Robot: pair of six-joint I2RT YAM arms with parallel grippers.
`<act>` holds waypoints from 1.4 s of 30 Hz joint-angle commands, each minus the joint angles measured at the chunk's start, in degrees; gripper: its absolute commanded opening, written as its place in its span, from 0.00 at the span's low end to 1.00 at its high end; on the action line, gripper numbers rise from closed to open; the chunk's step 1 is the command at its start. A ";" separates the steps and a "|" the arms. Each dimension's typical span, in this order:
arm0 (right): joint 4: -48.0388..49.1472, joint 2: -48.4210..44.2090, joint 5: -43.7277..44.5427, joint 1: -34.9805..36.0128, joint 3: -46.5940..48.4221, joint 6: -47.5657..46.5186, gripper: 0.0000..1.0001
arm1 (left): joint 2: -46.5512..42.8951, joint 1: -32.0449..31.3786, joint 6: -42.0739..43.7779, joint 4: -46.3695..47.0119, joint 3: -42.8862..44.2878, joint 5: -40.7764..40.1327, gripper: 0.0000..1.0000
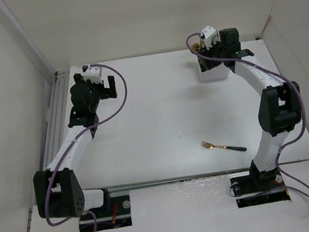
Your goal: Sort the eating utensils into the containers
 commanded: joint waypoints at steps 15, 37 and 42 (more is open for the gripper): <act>-39.92 -22.57 13.25 34.37 -33.67 -28.52 0.64 | -16.92 -1.79 0.74 13.06 -15.18 2.29 1.00; -32.54 -11.76 21.35 34.91 -40.54 -22.45 0.31 | -21.94 -3.46 0.21 16.31 -20.29 -0.17 1.00; -32.70 -8.95 19.94 34.91 -39.32 -24.20 0.00 | -21.41 -3.46 0.74 15.79 -19.76 -0.70 1.00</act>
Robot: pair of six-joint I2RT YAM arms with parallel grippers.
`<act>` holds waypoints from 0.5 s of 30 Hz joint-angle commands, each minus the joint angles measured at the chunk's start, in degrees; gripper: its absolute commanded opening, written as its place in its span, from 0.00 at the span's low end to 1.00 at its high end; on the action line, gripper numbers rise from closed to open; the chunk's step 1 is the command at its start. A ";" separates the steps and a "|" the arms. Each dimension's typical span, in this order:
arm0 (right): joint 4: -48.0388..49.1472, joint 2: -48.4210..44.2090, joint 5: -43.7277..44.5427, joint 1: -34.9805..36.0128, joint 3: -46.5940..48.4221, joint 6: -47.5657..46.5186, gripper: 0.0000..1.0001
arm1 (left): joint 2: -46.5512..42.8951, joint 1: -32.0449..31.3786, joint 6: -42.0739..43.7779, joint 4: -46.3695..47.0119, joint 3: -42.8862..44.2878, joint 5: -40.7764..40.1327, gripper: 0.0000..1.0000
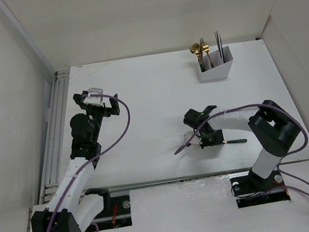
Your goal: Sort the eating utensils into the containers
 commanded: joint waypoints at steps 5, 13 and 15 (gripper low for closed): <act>3.92 7.34 -9.50 -2.89 7.08 0.91 0.00 | 1.17 -0.25 0.50 2.65 1.36 -0.50 1.00; 4.44 10.51 -15.58 -10.36 20.03 5.13 0.00 | 2.23 -0.25 1.64 2.12 2.41 -1.02 1.00; 6.02 9.37 -17.77 -11.94 20.82 5.14 0.00 | 2.23 -0.25 1.64 1.50 2.41 -1.03 1.00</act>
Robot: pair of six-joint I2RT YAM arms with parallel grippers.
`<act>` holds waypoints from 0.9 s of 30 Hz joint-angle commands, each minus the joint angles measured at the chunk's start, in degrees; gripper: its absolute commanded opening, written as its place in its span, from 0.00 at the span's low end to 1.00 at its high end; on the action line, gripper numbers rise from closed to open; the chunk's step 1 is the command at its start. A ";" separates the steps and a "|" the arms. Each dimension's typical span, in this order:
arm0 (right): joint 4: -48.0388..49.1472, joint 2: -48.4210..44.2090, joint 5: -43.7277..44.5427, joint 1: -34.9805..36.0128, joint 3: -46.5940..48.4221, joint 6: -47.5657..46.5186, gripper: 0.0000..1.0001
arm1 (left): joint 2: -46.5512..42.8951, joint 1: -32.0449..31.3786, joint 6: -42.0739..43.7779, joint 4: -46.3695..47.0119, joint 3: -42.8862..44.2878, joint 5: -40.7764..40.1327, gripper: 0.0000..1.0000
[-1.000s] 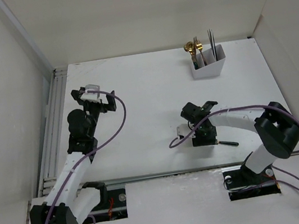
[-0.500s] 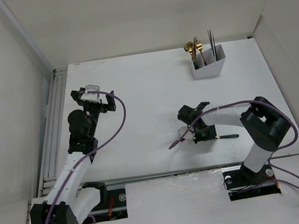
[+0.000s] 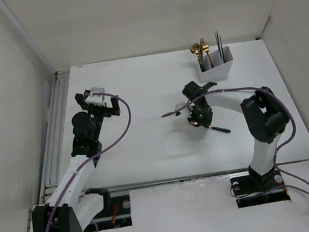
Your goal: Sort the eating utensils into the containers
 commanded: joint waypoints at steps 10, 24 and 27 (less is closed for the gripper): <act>17.86 -9.31 -19.77 -10.73 1.43 9.04 0.00 | 0.97 0.89 0.26 1.46 3.42 -0.14 1.00; 44.69 -17.86 -32.97 -24.36 7.47 26.63 0.00 | 3.86 0.89 -0.27 0.93 5.62 0.92 1.00; 47.83 -12.50 -32.27 -25.95 16.44 28.11 0.00 | 5.09 1.42 -0.88 -0.12 6.24 0.92 1.00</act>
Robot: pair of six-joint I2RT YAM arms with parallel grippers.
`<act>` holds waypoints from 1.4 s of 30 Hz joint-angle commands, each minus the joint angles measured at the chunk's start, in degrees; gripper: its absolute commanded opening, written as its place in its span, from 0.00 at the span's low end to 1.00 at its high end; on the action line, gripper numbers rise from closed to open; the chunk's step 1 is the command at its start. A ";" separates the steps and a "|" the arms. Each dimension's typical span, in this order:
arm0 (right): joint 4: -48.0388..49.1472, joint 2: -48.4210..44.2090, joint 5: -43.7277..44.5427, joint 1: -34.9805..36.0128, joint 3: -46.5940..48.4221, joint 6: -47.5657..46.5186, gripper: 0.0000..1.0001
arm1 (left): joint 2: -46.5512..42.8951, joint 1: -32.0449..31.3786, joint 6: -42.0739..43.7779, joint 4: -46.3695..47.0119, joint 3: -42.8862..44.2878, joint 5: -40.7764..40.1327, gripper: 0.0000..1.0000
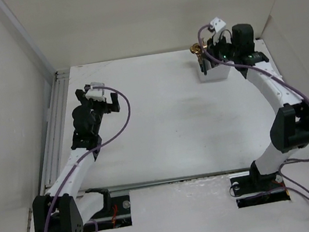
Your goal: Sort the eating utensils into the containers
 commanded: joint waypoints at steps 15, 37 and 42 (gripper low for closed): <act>15.60 17.78 15.37 -4.02 19.67 1.88 0.00 | 5.85 3.01 -1.85 -2.15 6.97 1.06 1.00; 17.54 18.92 24.96 -4.55 8.14 7.07 0.45 | 7.61 3.01 -3.61 -2.15 7.07 1.58 1.00; 17.54 13.75 26.98 -4.55 8.14 7.60 0.51 | 6.38 3.01 -3.61 -1.01 6.46 2.11 1.00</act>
